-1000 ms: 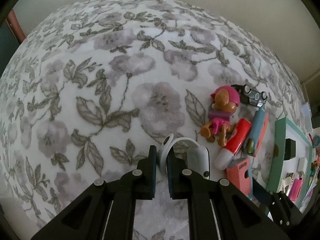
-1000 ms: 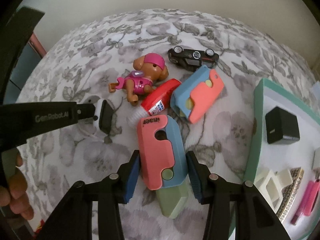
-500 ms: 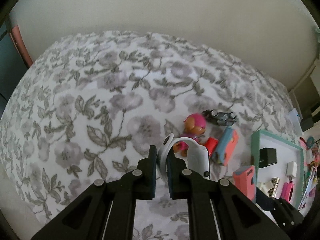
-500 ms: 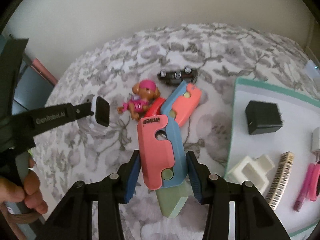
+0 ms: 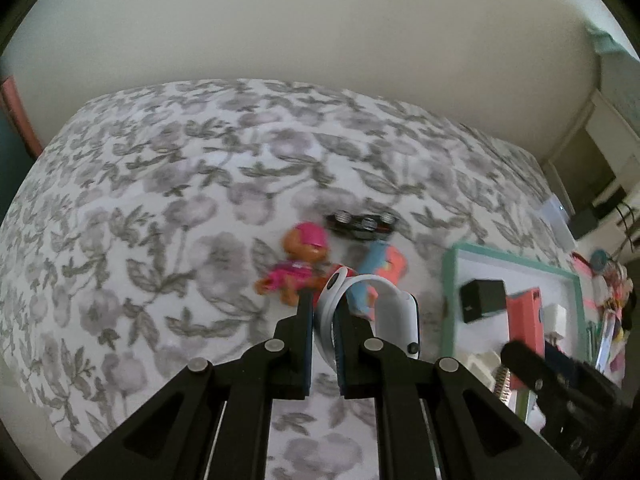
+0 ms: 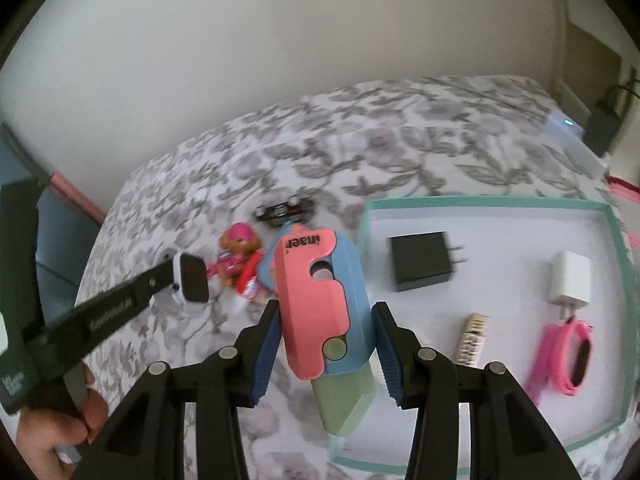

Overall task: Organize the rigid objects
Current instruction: 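Carry the white watch and pink-blue toy into the tray and open both tools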

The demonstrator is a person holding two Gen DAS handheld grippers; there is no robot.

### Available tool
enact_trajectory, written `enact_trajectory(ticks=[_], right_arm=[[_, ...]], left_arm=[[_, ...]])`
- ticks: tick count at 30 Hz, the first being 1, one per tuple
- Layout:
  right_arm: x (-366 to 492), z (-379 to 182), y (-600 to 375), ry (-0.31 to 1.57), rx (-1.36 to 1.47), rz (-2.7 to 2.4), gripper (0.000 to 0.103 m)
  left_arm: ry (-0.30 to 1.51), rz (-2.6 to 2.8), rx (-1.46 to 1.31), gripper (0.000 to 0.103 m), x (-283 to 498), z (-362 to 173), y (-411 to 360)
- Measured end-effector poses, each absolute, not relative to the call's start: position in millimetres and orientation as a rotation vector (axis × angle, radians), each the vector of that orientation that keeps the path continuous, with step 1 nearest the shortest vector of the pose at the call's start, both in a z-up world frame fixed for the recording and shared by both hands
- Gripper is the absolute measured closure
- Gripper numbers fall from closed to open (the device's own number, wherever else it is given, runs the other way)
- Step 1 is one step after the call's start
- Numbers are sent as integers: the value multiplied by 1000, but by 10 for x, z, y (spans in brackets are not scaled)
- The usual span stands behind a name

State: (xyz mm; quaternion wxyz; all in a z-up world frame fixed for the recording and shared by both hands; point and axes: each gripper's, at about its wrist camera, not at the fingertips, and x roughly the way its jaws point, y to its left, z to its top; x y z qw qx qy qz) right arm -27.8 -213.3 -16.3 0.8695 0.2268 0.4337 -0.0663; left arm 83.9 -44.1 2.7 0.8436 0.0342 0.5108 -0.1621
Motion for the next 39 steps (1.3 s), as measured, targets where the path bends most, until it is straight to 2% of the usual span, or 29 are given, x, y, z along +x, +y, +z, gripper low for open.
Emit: enact_trajectory(ticks=[13,31,39], right_arm=[[-582,-297,-2926,925,600,-270,55],[-745,-345,-3472,960,552,-417,55],[-757,-442,-3585,994,542,-451,55]], left_arm=[[1132,-514,151,94,494,-81,-1245],[1176,-620,327,93,189,-315,-2236],[1213,-598,374,93,182,-551,-2369]])
